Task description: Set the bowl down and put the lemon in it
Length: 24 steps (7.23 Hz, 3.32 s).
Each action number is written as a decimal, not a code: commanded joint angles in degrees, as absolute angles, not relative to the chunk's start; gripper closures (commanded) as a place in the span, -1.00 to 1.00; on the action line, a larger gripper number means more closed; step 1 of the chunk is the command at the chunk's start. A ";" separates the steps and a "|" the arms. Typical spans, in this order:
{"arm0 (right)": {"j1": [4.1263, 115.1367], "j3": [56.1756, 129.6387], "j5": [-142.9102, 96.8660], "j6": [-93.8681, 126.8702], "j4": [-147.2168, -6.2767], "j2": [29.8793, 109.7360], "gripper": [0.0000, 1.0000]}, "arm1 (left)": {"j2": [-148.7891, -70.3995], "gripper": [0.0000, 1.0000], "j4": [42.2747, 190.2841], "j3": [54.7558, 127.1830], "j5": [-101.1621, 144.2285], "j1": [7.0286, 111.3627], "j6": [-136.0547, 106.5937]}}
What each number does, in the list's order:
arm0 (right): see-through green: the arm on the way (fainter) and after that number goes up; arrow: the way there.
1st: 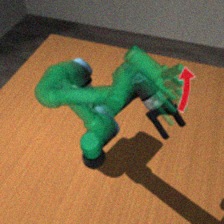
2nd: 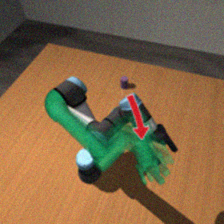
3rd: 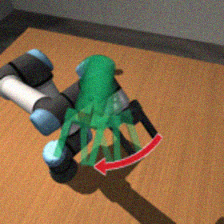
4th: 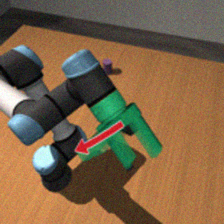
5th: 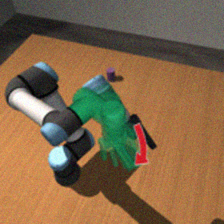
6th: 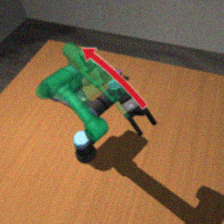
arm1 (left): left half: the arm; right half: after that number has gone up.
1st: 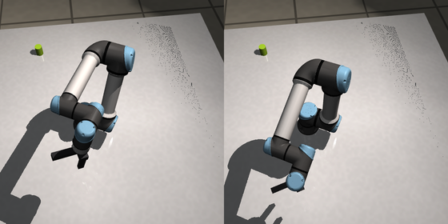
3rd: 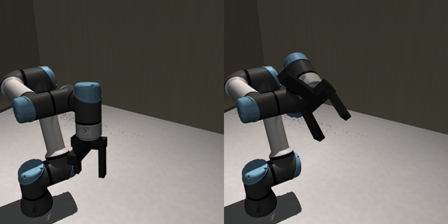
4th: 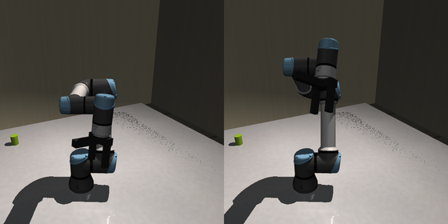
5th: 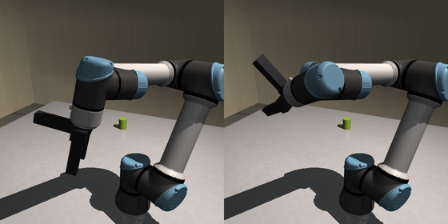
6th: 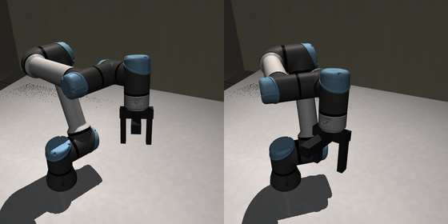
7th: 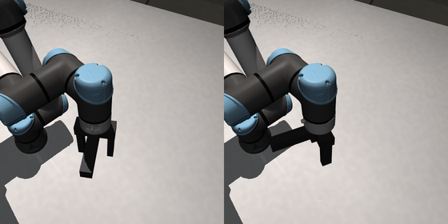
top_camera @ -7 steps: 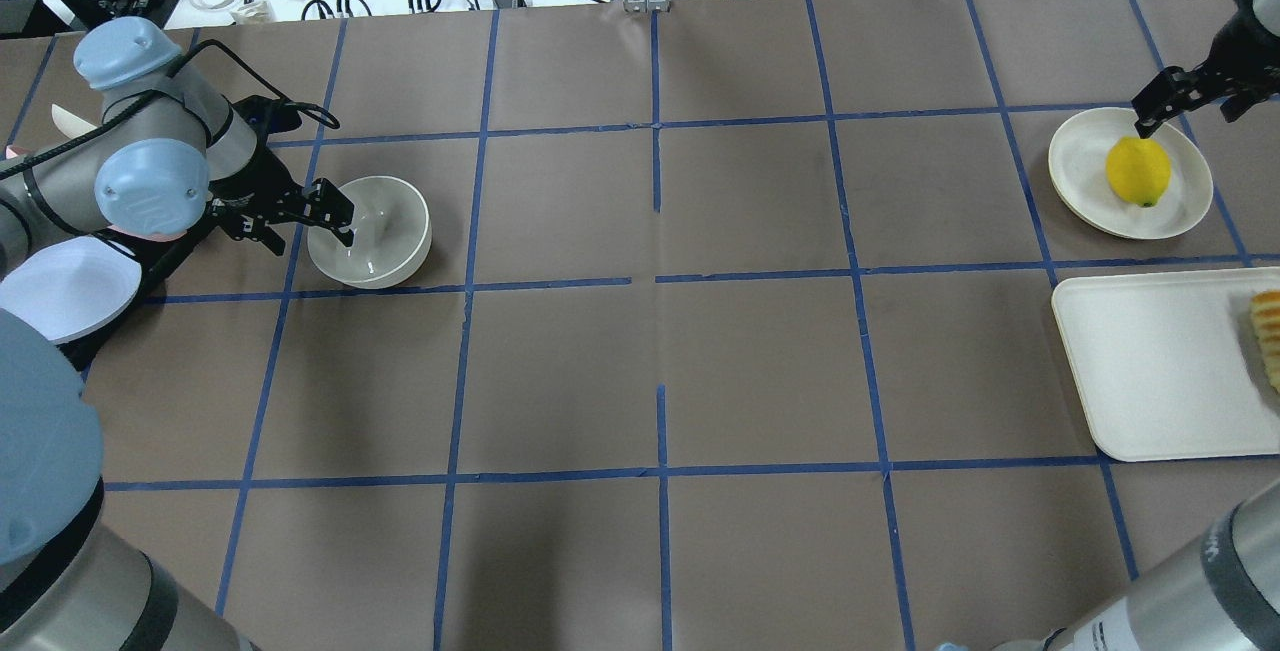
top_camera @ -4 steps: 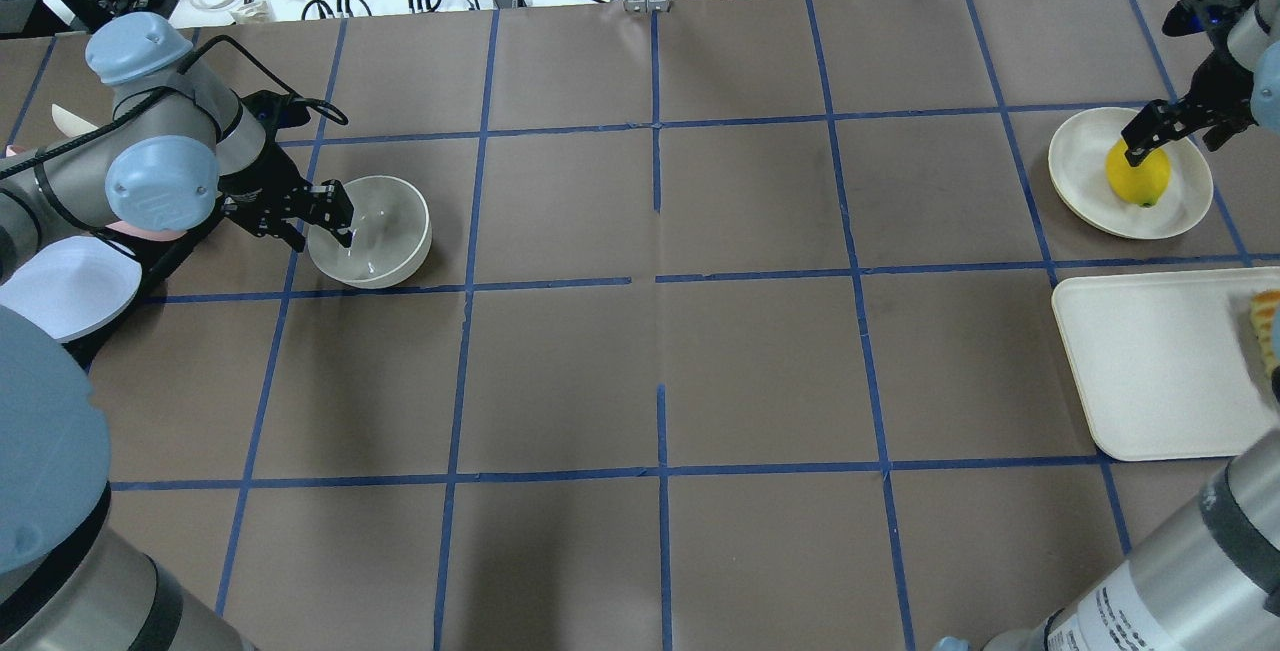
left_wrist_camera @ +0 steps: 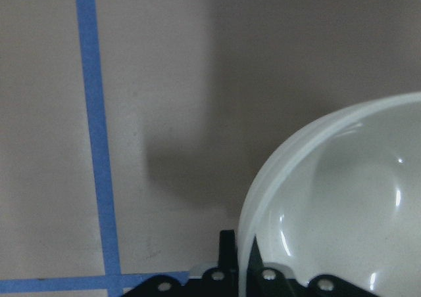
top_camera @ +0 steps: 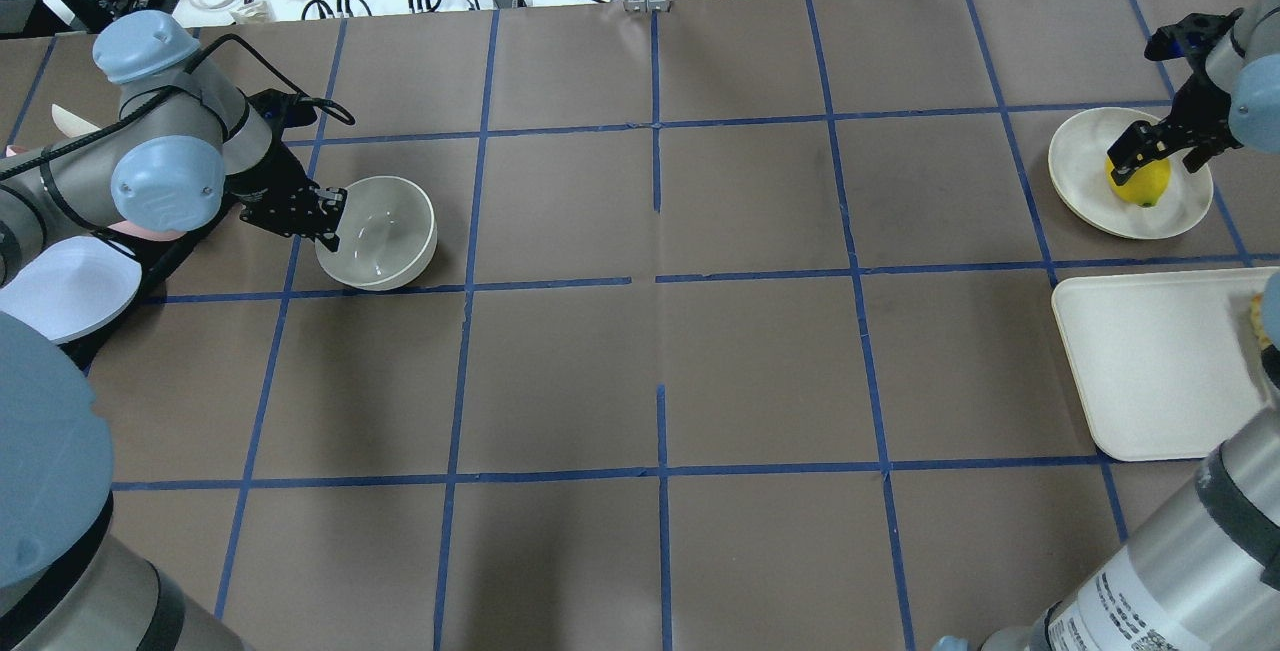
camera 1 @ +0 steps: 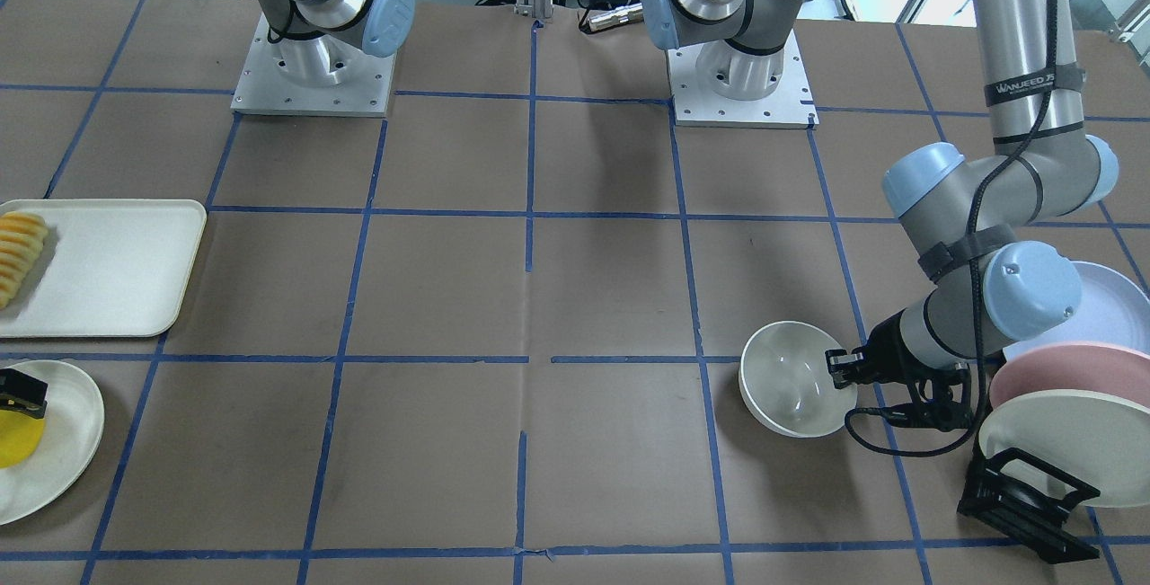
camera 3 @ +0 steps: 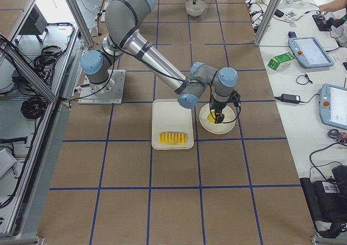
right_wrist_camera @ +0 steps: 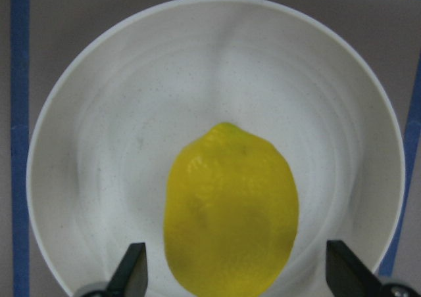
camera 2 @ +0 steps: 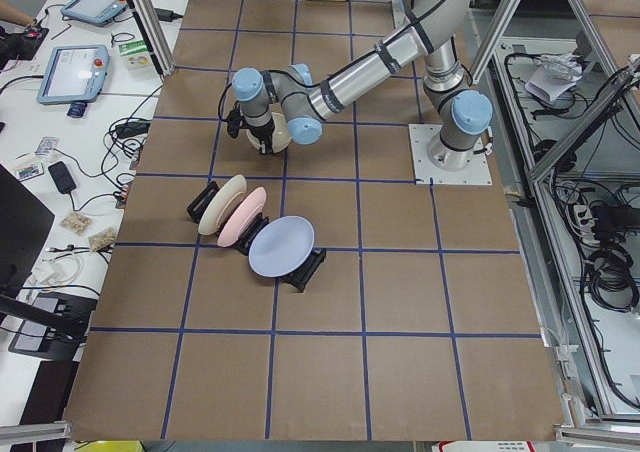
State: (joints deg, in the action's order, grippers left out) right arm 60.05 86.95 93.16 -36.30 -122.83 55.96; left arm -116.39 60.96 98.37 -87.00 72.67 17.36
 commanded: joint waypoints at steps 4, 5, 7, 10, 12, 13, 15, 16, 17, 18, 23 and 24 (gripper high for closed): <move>60.12 84.64 92.99 -30.34 -122.70 53.44 -0.20 | -115.76 1.00 61.43 98.00 -86.32 72.86 17.32; 60.03 84.64 92.99 -29.10 -122.61 53.44 0.58 | -114.71 1.00 61.96 97.82 -83.61 72.77 17.40; 60.12 84.38 93.25 -29.09 -120.51 54.83 1.00 | -110.94 1.00 64.41 97.47 -81.83 74.61 16.96; 60.82 81.13 93.78 -29.18 -110.07 62.39 1.00 | -108.55 1.00 63.99 98.17 -81.47 85.65 4.29; 61.87 80.86 93.60 -28.66 -106.99 67.12 1.00 | -110.20 1.00 60.05 97.73 -82.00 97.24 -9.18; 65.01 80.86 93.60 -25.17 -104.00 68.63 1.00 | -111.87 1.00 56.37 98.34 -82.09 100.86 -10.62; 73.44 80.86 93.60 -16.73 -103.01 69.08 1.00 | -113.98 1.00 56.25 98.43 -81.39 103.27 -10.20; 76.09 81.21 93.52 -13.22 -101.88 69.17 1.00 | -115.30 1.00 56.25 98.44 -81.30 103.36 -10.02; 78.20 81.38 93.52 -9.88 -100.56 69.43 1.00 | -116.18 1.00 56.42 98.52 -81.30 103.36 -9.58; 80.05 81.56 92.99 -7.06 -99.07 69.78 1.00 | -116.89 1.00 56.25 98.44 -81.56 103.27 -9.58; 95.77 82.79 89.82 5.79 -98.70 69.87 1.00 | -115.77 -1.00 58.52 97.30 -81.65 102.92 -9.49; 98.06 83.92 89.74 7.54 -98.79 69.87 1.00 | -113.05 -1.00 63.84 96.42 -82.00 103.01 -9.49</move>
State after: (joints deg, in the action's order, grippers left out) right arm 94.62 82.71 89.78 5.51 -98.71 69.84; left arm -115.79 59.10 97.30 -81.72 103.05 -9.52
